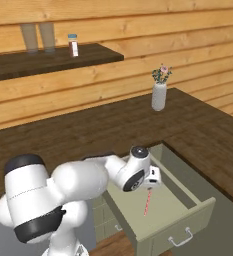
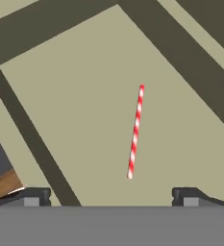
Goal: Take a straw from the drawer in front and place it inside the glass cup on the dining counter.
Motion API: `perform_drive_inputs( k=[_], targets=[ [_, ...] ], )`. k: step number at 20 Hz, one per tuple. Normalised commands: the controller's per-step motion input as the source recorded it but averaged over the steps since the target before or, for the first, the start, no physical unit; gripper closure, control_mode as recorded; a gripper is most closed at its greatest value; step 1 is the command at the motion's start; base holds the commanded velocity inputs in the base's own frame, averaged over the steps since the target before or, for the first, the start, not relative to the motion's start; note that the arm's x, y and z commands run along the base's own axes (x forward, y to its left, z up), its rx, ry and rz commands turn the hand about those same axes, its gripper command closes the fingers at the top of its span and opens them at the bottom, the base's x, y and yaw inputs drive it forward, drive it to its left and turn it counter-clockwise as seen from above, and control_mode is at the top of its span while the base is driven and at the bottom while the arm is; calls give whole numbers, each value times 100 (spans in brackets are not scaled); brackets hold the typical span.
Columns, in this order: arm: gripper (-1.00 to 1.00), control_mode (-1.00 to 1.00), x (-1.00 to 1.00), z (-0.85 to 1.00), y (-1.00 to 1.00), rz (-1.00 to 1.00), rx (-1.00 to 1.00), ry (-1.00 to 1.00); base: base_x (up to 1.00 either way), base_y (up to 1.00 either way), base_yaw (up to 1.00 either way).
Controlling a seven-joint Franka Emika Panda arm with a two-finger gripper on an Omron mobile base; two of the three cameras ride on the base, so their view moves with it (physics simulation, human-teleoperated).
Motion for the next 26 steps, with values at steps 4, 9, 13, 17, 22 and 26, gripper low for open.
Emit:
perform_drive_inputs(
  k=[4,9,13,17,22,26],
  targets=[
    [-100,-100,22,-37,0,-3,0,0,0,0,0],
    [-100,-100,37,-25,-8,-4,0,4,0,0,0],
    [-100,-100,32,-20,-18,-2,0,5,0,0,0],
    [-100,-100,26,-23,-29,-3,0,9,0,0,0],
    [-100,-100,26,-26,-35,-3,0,6,0,0,0],
    [-100,-100,22,-34,-11,0,0,0,0,0,0]
  ],
)
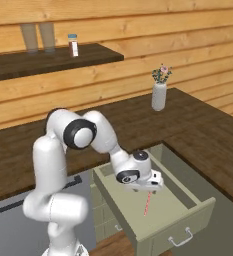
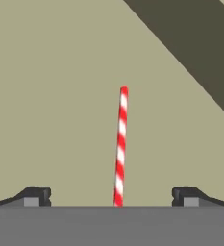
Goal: Take a straw from the drawer in front and place it inside the glass cup on the dining counter.
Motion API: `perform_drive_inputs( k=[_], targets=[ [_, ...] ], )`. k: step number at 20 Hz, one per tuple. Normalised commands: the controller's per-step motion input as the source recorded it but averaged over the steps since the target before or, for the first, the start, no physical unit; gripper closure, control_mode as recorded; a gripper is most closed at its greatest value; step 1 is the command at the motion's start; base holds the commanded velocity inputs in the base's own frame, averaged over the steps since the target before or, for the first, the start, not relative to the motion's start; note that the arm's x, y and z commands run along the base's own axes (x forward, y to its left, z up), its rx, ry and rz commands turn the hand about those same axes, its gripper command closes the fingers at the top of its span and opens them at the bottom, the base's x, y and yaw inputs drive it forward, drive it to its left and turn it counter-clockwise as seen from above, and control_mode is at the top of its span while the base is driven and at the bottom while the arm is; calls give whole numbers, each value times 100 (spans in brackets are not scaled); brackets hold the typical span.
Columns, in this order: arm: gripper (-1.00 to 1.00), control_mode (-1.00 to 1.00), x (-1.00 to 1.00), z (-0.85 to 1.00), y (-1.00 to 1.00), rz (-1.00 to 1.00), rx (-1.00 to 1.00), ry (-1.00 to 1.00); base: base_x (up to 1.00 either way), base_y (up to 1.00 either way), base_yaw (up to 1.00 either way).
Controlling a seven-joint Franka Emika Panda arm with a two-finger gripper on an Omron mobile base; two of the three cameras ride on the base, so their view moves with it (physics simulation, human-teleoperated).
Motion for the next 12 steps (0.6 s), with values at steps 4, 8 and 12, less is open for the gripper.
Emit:
perform_drive_inputs(
  k=[4,8,12],
  targets=[
    [-100,-100,17,-37,-31,0,4,0,0,0,0],
    [-100,-100,15,-35,-29,0,3,0,0,0,0],
    [-100,-100,24,-33,-3,0,0,0,0,0,0]
  ],
)
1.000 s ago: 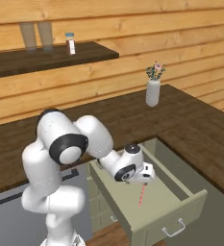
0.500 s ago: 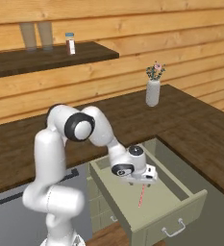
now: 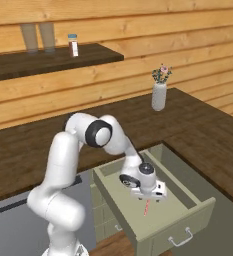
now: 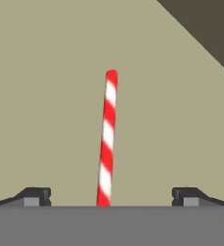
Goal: Take a straw from the drawer in front and place it inside the glass cup on the dining counter.
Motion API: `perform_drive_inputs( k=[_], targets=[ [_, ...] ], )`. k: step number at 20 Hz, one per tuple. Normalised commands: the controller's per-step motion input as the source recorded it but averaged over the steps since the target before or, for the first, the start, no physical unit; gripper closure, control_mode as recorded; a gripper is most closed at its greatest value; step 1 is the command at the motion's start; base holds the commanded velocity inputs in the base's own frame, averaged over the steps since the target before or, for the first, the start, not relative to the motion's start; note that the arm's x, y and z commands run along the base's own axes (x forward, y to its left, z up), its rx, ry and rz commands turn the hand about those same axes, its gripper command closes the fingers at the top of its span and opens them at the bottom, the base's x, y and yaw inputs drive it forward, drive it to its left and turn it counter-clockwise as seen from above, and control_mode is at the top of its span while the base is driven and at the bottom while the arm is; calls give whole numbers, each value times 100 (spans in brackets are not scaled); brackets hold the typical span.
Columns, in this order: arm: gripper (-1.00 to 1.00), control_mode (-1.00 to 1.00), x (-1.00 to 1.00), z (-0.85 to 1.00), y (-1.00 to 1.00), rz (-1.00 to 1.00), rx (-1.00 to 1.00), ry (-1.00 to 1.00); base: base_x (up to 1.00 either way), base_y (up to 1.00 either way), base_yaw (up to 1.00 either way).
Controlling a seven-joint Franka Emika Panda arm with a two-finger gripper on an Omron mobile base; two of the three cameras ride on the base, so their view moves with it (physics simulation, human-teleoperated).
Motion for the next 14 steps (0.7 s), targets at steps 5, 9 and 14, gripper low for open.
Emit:
perform_drive_inputs(
  k=[5,9,14],
  targets=[
    [-100,-100,31,-27,0,0,0,0,0,0,0],
    [100,-100,18,-30,-12,0,0,0,0,0,0],
    [100,-100,4,-39,-46,0,2,0,0,0,0]
  ],
)
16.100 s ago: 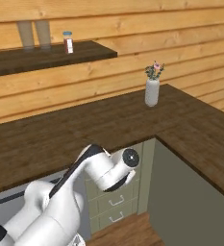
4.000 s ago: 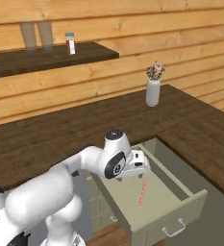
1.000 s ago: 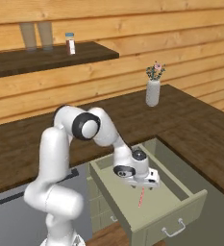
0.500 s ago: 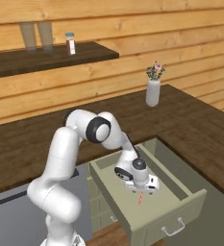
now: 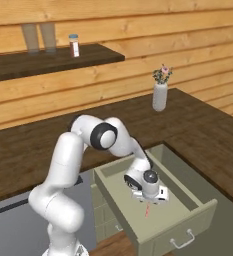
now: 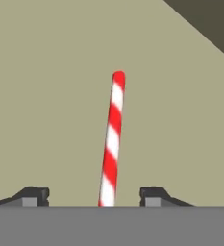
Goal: Take a straw from the drawer in front and place it inside the glass cup on the dining counter.
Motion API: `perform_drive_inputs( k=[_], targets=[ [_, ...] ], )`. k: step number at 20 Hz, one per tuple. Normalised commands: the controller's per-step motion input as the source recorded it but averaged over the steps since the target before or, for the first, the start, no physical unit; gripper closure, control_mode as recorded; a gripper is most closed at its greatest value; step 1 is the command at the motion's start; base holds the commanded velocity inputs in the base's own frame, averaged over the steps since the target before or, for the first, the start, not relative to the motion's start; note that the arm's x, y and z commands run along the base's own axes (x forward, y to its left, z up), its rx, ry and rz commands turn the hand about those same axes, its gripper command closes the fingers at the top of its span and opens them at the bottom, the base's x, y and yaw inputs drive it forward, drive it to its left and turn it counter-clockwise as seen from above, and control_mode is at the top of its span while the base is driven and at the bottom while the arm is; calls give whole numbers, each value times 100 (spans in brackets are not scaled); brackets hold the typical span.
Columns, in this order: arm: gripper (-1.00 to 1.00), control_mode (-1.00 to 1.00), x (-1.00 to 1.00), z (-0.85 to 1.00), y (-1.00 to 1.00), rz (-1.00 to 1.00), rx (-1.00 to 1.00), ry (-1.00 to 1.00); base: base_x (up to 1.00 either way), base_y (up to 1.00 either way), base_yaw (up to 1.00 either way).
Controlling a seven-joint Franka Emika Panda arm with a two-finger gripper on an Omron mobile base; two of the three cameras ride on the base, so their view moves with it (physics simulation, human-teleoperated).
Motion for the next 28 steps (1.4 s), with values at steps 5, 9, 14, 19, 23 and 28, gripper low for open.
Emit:
perform_drive_inputs(
  k=[5,9,14,19,23,28],
  targets=[
    [100,-100,4,-49,-50,-3,0,0,0,0,0],
    [100,-100,11,-52,-47,-5,0,0,0,0,0],
    [100,-100,3,-55,-16,-10,0,-1,0,0,0],
    [100,-100,0,-54,-6,-14,-1,-2,0,0,0],
    [100,-100,0,-40,-2,-15,-1,-4,0,0,0],
    [100,-100,-9,-5,-9,-15,0,-6,0,0,0]
  ],
)
